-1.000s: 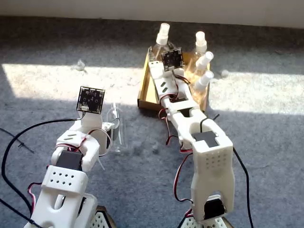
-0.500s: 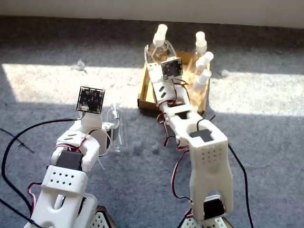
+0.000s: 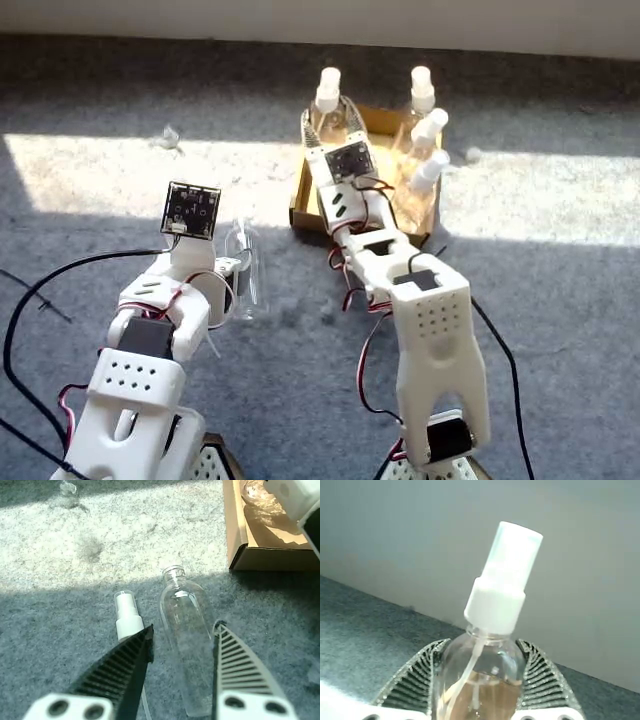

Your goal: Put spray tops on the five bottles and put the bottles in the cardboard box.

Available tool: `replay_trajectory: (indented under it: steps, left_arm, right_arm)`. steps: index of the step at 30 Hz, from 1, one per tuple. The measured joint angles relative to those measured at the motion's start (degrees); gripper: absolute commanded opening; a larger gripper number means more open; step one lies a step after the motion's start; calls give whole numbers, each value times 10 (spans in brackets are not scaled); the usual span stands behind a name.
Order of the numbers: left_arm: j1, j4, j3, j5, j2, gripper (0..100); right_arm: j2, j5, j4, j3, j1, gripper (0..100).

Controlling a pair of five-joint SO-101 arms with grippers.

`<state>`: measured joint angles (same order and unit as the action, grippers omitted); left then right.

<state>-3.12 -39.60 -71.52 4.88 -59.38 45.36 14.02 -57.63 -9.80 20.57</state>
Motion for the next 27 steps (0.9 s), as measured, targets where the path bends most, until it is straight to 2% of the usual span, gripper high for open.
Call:
replay_trajectory:
  steps: [19,25,27]
  left_arm:
    - [0,0,0,0,0,189]
    - [0,0,0,0,0,189]
    - [0,0,0,0,0,189]
  right_arm:
    - [-2,2,36,5,0,61]
    - [-4,11,70,11,1,249]
    - [-8,13,80,11,1,283]
